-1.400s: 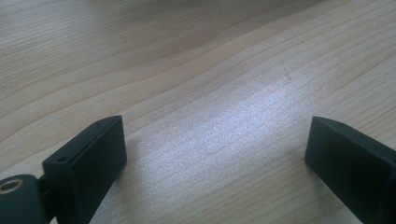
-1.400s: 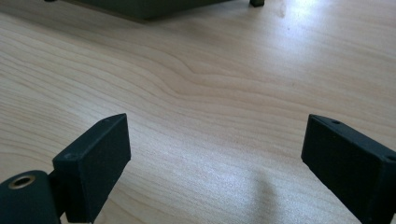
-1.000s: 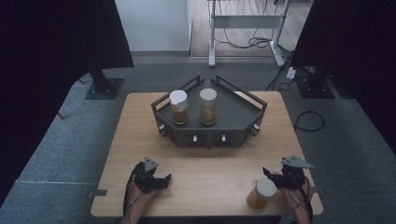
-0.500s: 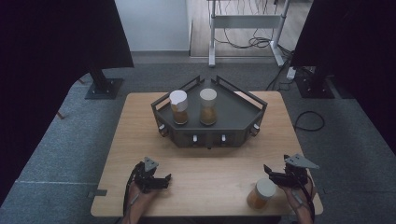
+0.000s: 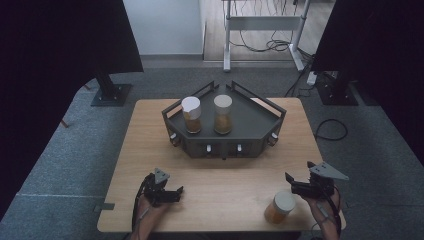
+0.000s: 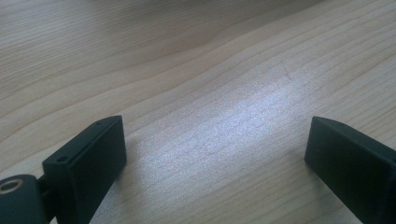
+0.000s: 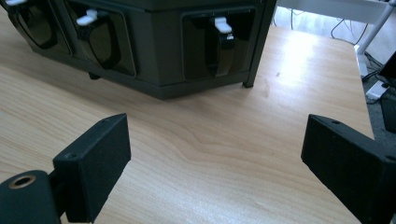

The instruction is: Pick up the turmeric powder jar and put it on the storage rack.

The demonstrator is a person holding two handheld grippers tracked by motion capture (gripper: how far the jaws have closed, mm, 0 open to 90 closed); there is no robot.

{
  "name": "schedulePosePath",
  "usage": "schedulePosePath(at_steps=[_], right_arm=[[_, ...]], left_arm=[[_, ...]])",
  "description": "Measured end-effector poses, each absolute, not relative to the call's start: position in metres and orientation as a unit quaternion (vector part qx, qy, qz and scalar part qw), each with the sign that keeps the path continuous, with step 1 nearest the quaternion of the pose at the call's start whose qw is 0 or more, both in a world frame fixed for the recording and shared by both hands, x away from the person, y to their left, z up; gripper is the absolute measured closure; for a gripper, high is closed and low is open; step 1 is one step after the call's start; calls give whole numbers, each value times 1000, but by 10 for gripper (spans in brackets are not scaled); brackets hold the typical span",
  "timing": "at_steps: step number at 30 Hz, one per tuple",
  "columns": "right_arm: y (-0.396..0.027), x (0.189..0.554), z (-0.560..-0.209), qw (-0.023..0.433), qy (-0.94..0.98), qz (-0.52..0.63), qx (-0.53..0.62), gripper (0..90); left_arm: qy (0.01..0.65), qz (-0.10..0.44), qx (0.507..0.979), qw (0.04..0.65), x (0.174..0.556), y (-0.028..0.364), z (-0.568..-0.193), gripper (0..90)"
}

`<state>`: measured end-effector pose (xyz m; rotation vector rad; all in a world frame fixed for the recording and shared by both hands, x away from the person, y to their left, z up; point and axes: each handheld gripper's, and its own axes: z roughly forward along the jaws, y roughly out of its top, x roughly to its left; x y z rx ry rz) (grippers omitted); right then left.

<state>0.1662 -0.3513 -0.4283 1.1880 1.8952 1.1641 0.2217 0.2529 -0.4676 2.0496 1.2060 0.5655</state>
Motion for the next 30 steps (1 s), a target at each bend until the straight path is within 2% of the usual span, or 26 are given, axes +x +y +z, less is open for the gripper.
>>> schedulePosePath(at_steps=[30], right_arm=[[-353,145,-402,310,720,450,429,77]], left_arm=[[464,218,788,342,222,253,-468,48]])
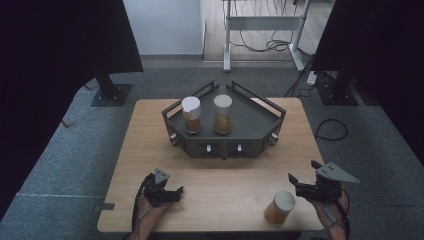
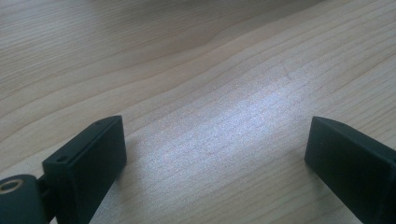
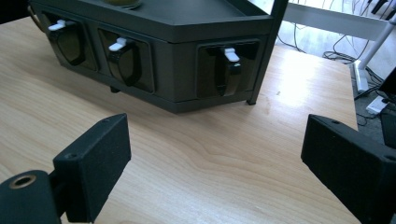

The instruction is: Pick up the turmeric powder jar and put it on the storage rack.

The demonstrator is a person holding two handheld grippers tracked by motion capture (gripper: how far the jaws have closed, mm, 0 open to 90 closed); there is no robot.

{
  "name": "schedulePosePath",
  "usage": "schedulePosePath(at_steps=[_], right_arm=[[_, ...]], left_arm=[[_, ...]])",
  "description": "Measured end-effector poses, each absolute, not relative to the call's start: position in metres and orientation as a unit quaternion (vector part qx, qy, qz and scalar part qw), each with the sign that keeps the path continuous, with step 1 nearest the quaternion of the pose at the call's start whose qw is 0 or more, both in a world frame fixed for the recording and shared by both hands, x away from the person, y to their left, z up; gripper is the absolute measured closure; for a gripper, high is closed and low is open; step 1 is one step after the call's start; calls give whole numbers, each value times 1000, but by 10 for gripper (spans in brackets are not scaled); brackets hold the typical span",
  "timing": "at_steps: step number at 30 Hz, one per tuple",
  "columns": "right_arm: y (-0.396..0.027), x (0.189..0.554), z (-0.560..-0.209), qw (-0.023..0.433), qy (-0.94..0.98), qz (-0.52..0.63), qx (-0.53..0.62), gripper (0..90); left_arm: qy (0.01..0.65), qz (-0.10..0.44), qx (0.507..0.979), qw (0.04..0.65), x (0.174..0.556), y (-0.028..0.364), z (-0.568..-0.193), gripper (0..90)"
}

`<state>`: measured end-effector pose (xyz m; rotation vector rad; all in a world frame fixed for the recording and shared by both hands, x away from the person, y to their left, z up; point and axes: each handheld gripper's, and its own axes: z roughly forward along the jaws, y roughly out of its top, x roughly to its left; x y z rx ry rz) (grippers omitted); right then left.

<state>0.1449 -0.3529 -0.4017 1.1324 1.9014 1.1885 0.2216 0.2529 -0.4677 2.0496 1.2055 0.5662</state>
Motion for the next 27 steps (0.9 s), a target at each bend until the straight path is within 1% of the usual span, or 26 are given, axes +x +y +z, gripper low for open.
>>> schedulePosePath(at_steps=[27], right_arm=[[-334,122,-393,284,737,473,390,75]], left_arm=[[463,217,789,342,222,253,-468,48]])
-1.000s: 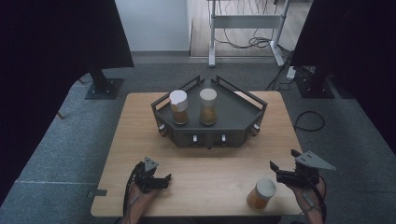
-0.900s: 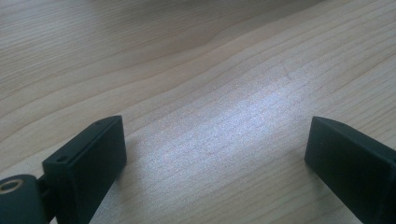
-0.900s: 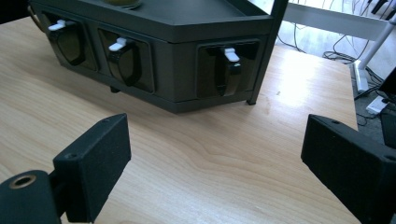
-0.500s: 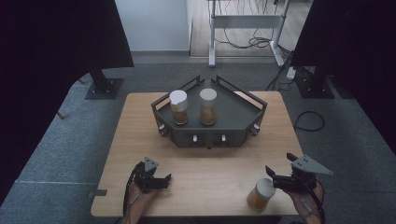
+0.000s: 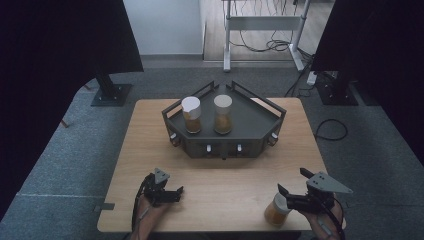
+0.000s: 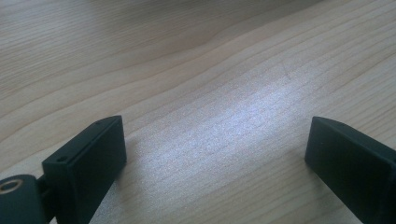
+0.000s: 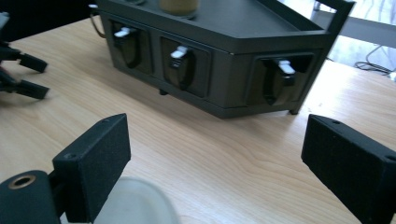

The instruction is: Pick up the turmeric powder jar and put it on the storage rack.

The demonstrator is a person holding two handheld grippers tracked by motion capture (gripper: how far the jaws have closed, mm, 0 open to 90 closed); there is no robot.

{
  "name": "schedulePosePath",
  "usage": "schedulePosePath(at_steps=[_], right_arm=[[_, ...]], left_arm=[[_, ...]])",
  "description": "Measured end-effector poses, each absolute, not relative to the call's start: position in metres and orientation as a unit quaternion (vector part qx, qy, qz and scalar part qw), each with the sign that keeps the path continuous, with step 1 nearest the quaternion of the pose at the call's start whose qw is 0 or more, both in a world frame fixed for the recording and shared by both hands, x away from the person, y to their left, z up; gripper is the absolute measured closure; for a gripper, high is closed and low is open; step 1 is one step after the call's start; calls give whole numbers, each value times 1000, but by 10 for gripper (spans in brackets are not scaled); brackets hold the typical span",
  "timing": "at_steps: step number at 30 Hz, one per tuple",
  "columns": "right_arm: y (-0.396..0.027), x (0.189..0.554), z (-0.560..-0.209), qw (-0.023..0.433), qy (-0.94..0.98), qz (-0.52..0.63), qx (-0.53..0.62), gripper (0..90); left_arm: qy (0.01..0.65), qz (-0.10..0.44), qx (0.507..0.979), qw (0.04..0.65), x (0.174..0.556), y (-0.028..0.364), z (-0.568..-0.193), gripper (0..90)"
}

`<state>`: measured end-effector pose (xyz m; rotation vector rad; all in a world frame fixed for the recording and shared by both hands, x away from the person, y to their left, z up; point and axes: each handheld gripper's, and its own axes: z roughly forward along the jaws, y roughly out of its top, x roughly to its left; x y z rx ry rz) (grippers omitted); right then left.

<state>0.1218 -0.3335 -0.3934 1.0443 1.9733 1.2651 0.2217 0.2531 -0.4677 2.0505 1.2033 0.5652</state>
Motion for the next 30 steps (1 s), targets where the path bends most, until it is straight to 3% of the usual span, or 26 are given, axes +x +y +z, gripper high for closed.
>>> schedulePosePath(at_steps=[30], right_arm=[[-318,98,-396,277,752,486,349,76]], left_arm=[[463,217,789,342,222,253,-468,47]])
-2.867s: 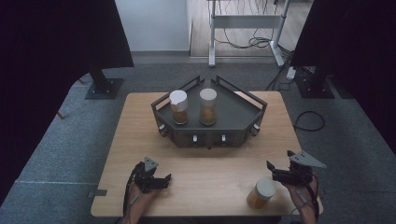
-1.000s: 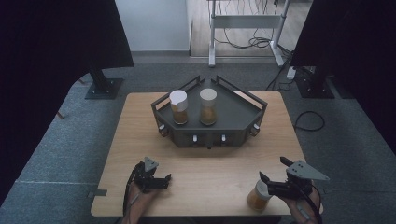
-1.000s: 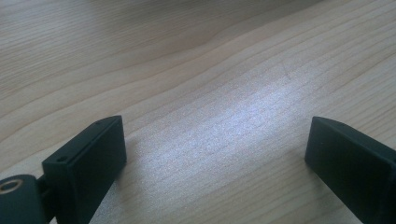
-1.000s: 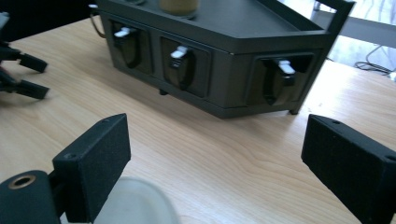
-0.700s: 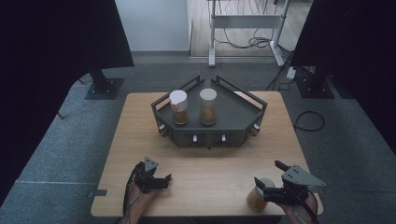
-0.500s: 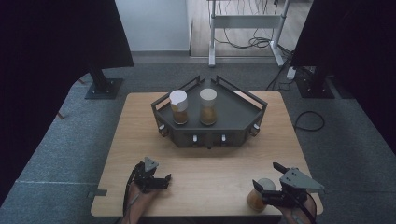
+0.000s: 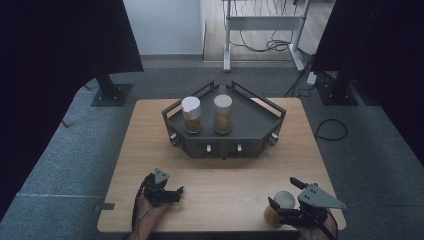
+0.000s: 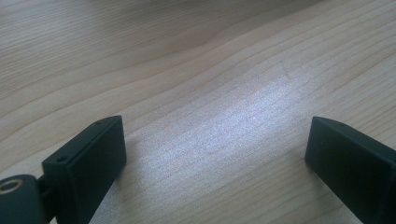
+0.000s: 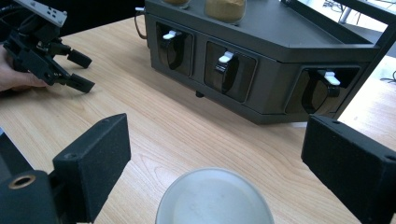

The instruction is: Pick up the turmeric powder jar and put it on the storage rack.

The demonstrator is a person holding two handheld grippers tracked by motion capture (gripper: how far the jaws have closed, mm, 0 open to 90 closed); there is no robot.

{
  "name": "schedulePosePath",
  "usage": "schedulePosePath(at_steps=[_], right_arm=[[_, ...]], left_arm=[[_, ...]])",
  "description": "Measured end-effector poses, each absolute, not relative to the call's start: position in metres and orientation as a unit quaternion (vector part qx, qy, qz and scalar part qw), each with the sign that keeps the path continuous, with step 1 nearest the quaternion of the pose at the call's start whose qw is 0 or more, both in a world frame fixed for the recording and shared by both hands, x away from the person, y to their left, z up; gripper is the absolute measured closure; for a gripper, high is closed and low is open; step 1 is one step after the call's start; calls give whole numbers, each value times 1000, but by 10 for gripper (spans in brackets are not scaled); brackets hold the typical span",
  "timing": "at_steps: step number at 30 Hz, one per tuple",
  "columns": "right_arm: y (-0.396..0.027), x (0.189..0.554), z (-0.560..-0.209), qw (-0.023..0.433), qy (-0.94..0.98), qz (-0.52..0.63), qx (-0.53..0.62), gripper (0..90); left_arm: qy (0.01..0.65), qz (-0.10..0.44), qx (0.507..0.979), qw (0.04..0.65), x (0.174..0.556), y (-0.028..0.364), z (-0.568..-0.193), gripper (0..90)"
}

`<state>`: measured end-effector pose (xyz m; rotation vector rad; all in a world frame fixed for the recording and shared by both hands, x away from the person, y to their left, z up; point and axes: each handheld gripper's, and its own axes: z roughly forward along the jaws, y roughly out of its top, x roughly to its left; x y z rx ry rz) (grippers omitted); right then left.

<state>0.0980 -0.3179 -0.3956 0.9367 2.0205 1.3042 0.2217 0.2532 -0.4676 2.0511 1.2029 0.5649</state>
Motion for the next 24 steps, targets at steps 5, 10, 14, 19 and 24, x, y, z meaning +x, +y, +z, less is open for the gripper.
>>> schedulePosePath(at_steps=[5,10,14,19,24], right_arm=[[-316,97,-400,276,755,480,352,77],[-315,96,-405,274,757,476,355,81],[-314,96,-408,275,757,474,355,86],[-315,94,-411,276,757,473,356,92],[-315,94,-415,273,760,471,356,96]], left_arm=[[463,217,789,342,222,253,-468,47],[463,217,789,342,222,253,-468,47],[463,217,789,342,222,253,-468,47],[463,217,789,342,222,253,-468,47],[463,217,789,342,222,253,-468,47]])
